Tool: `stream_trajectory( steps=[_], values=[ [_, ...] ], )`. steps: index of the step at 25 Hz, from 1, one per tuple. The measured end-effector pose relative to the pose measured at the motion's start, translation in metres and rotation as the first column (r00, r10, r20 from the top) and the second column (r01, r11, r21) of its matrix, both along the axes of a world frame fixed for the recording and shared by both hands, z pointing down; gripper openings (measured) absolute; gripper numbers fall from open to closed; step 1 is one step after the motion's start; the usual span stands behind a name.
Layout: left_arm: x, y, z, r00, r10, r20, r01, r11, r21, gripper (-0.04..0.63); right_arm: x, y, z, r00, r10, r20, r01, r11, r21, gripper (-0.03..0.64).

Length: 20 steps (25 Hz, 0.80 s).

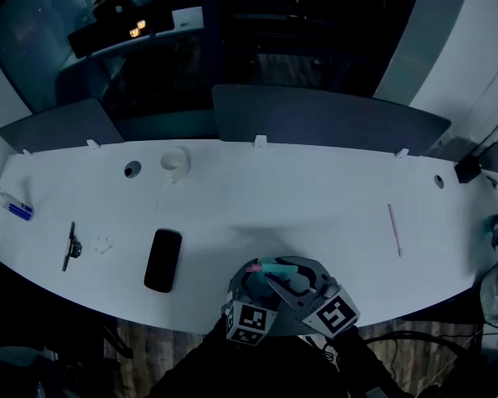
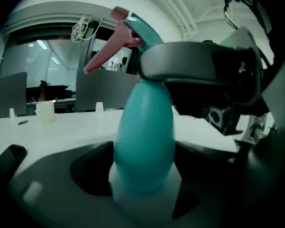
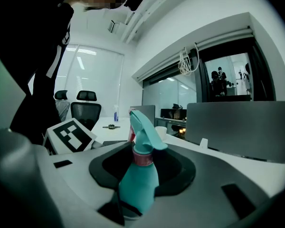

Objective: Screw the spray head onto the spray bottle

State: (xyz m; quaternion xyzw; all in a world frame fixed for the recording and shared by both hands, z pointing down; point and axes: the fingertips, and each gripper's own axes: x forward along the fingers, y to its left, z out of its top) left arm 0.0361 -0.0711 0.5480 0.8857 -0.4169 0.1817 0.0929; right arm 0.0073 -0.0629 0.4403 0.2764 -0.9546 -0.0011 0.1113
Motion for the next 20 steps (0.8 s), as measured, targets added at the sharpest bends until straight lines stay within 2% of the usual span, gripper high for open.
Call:
stream_trajectory(
  steps=[2,4,5,8,9,10,11,12,14,16,17,18,20],
  values=[
    [-0.007,0.002,-0.005,0.992,0.128,0.014,-0.128,0.991,0.048,0.42,-0.002,-0.001,0.0,1.0,-0.014,-0.008,0.014,1.0,0.002,0.144],
    [-0.009,0.003,-0.008,0.962,0.274,0.011,-0.274,0.961,0.04,0.441,-0.002,-0.002,0.0,1.0,-0.028,-0.007,0.028,1.0,-0.005,0.144],
    [-0.006,0.003,-0.008,0.936,0.353,0.0,-0.353,0.936,0.015,0.443,-0.002,-0.002,0.001,0.999,-0.033,-0.006,0.033,0.999,-0.009,0.144],
    [0.006,0.005,-0.002,0.833,0.554,0.0,-0.553,0.832,-0.036,0.442,-0.001,-0.002,0.002,0.999,-0.052,-0.01,0.052,0.999,-0.011,0.144],
    [0.01,0.006,0.0,0.808,0.59,0.003,-0.589,0.807,-0.047,0.428,-0.001,-0.002,0.002,0.998,-0.055,-0.012,0.055,0.998,-0.009,0.144],
    [0.012,0.007,0.0,0.798,0.603,0.001,-0.602,0.796,-0.053,0.399,-0.001,-0.002,0.002,0.998,-0.053,-0.013,0.053,0.999,-0.008,0.144],
    [0.013,0.006,0.0,0.804,0.595,-0.004,-0.594,0.803,-0.05,0.399,-0.001,-0.003,0.002,0.999,-0.051,-0.014,0.051,0.999,-0.007,0.143],
    [0.013,0.006,-0.001,0.825,0.565,-0.012,-0.565,0.824,-0.04,0.397,-0.001,-0.003,0.002,0.999,-0.047,-0.015,0.047,0.999,-0.007,0.144],
    [0.011,0.002,-0.003,0.89,0.456,-0.02,-0.456,0.89,-0.015,0.395,-0.001,-0.004,0.002,0.999,-0.034,-0.017,0.034,0.999,-0.003,0.144],
    [0.008,-0.004,-0.003,0.958,0.287,-0.015,-0.287,0.958,-0.004,0.394,-0.001,-0.005,0.001,1.0,-0.017,-0.014,0.017,1.0,0.004,0.144],
    [0.006,-0.005,-0.003,0.982,0.186,-0.011,-0.186,0.983,-0.004,0.394,-0.001,-0.004,0.001,1.0,-0.01,-0.011,0.01,1.0,0.006,0.143],
    [0.004,-0.006,-0.002,0.996,0.085,-0.002,-0.085,0.996,-0.007,0.394,-0.001,-0.004,0.0,1.0,-0.004,-0.006,0.004,1.0,0.004,0.144],
    [0.002,-0.004,0.002,0.997,-0.059,0.043,0.059,0.998,-0.014,0.394,-0.001,-0.002,0.0,1.0,0.0,0.008,0.0,1.0,-0.003,0.144]
  ],
)
